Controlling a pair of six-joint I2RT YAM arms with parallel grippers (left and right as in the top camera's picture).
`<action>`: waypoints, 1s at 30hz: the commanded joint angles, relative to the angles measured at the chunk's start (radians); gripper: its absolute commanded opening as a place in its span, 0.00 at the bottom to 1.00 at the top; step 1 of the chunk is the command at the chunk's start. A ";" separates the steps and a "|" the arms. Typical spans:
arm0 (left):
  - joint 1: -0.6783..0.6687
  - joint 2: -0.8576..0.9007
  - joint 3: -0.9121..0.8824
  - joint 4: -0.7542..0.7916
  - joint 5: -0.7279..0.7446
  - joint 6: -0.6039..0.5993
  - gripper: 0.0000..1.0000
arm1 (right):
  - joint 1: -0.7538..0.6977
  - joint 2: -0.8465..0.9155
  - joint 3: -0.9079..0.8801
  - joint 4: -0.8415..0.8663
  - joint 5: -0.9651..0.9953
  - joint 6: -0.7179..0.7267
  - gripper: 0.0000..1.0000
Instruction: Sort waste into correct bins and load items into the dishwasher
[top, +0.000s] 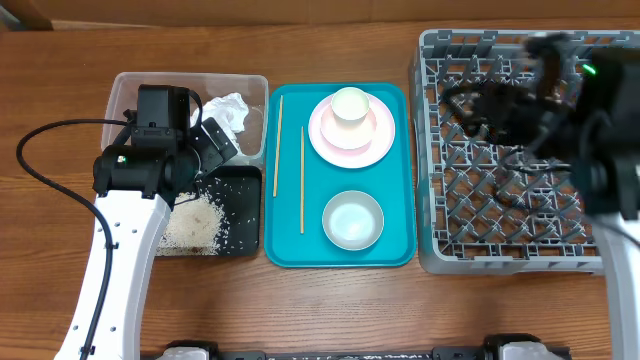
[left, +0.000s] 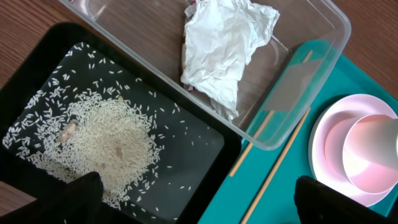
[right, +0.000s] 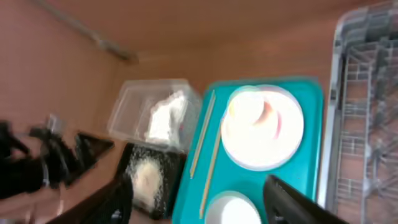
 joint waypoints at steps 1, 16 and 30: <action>0.002 -0.007 0.013 0.002 0.005 0.016 1.00 | 0.141 0.103 0.139 -0.075 0.220 -0.071 0.68; 0.002 -0.007 0.013 0.002 0.005 0.016 1.00 | 0.256 0.279 0.155 -0.208 0.565 -0.073 0.45; 0.002 -0.007 0.013 0.002 0.005 0.016 1.00 | 0.145 0.348 -0.013 -0.127 0.577 -0.099 0.47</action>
